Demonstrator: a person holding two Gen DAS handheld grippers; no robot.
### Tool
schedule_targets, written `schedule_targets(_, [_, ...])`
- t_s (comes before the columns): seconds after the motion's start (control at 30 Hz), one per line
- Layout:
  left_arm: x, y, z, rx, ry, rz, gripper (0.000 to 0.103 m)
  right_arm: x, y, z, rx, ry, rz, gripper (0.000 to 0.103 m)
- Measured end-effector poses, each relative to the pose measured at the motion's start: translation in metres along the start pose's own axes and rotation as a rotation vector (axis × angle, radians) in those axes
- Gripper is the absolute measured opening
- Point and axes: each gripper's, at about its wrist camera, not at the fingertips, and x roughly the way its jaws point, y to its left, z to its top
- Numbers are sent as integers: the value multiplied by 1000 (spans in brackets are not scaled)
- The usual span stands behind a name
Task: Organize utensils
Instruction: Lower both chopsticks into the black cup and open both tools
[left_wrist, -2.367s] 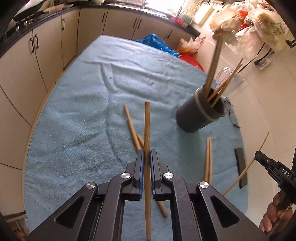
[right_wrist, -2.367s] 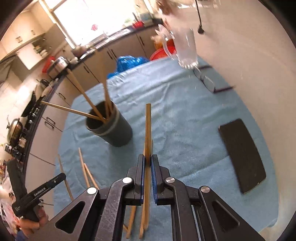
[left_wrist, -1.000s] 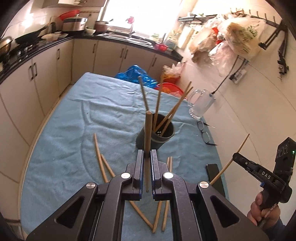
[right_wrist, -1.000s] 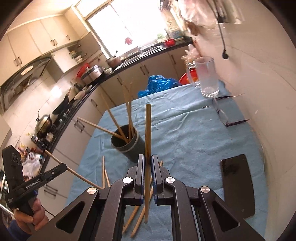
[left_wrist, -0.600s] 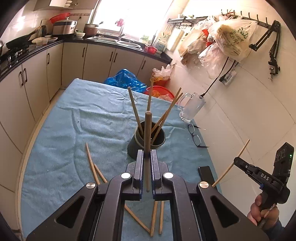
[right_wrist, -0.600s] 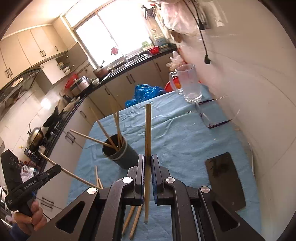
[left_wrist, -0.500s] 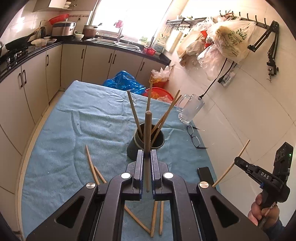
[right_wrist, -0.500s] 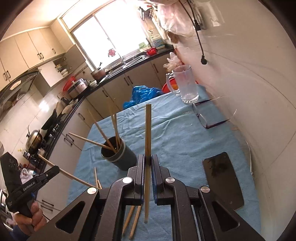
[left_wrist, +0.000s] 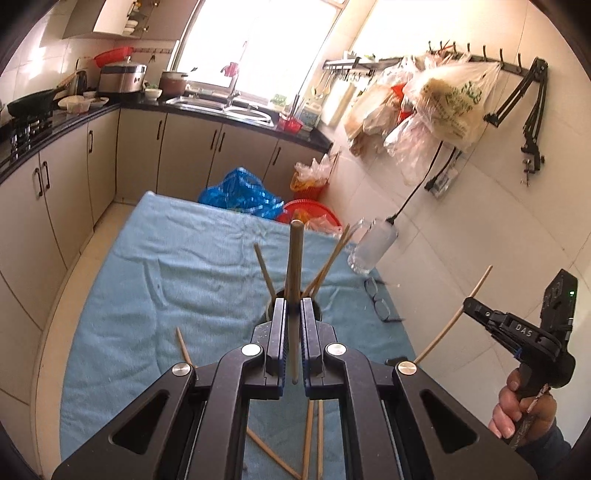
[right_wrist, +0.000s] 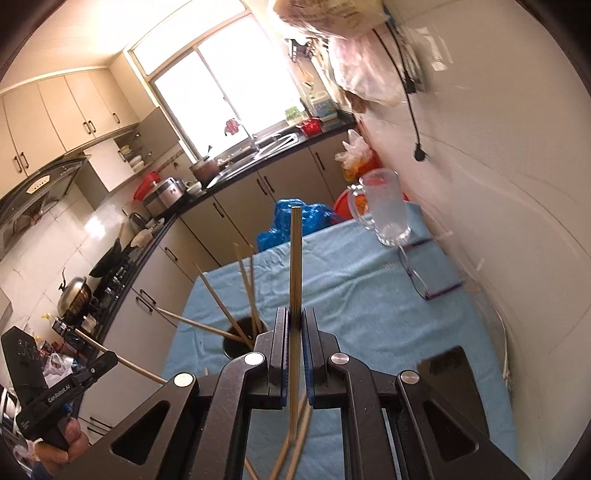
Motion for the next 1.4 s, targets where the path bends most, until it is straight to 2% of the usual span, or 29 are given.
schedule_targets(0.33, [6, -3, 48, 7, -60, 0, 6, 37, 35, 48, 11, -19, 55, 7])
schedule_targets(0.63, [46, 1, 62, -1, -26, 31, 6, 80, 54, 72, 40, -41, 41, 7])
schedule_targets(0.93, [80, 6, 55, 4, 44, 38, 6, 122, 52, 70, 46, -3, 15, 7])
schedule_targets(1.4, [112, 18, 42, 11, 119, 71, 6, 184, 51, 31, 17, 155, 4, 7])
